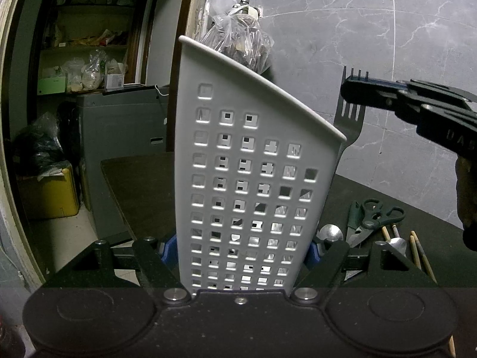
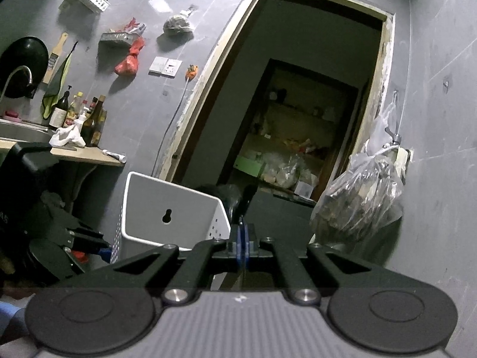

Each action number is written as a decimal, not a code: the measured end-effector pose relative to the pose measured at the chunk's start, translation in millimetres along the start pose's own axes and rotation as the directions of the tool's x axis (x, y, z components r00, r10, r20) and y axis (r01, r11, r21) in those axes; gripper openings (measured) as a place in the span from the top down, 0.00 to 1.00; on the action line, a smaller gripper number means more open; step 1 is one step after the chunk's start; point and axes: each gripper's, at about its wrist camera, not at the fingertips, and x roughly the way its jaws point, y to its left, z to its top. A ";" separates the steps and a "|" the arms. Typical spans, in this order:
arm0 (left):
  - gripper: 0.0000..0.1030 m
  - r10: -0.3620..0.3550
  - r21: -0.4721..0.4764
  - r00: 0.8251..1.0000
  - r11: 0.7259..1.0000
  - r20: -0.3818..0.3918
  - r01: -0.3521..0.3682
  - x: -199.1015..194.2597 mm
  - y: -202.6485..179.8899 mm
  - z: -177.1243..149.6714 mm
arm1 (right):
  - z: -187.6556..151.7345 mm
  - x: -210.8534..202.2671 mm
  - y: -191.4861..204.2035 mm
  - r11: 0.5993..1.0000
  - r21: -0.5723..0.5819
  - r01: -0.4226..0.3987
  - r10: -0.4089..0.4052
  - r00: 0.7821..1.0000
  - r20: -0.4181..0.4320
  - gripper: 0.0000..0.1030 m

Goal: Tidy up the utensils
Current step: 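Lift the fork with the right tool and carry it over the caddy, then lower the fork into the caddy and open the right tool, then move the right tool back down to the utensil pile, then grasp a metal spoon from the pile with the right tool, then lift the spoon with the right tool and carry it over the caddy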

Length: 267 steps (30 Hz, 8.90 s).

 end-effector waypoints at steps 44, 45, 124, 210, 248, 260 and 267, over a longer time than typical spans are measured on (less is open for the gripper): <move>0.25 0.001 -0.004 1.000 1.000 0.000 -0.001 0.1 -1.1 0.3 | 55.1 36.0 14.6 1.000 -0.025 0.009 -0.004 0.978 0.207 0.98; 0.25 0.001 -0.004 1.000 1.000 0.000 -0.001 0.1 -1.0 0.3 | 51.3 36.8 16.3 1.000 -0.021 0.005 -0.001 0.981 0.196 0.98; 0.25 0.016 0.002 1.000 1.000 -0.017 -0.016 0.0 -1.4 -2.3 | -84.7 -67.7 -32.2 0.874 0.419 0.247 -0.077 0.920 -0.383 0.00; 0.25 0.014 -0.009 1.000 1.000 -0.027 -0.015 3.3 -1.9 -3.4 | -130.6 -42.8 -76.6 0.537 0.793 0.286 0.116 0.907 -0.405 0.72; 0.25 0.012 -0.012 0.999 1.000 -0.029 -0.013 5.0 -2.1 -2.6 | -7.6 -56.4 16.0 0.953 0.035 0.301 -0.296 0.950 -0.099 0.99; 0.25 0.013 -0.012 0.999 1.000 -0.029 -0.013 5.1 -2.2 -2.6 | -3.2 -67.5 38.6 0.973 -0.036 0.227 -0.229 0.971 -0.064 0.99; 0.25 0.013 -0.012 1.000 1.000 -0.029 -0.013 5.0 -2.2 -2.6 | -0.6 -73.6 38.9 0.983 -0.010 0.186 -0.186 0.981 -0.061 0.98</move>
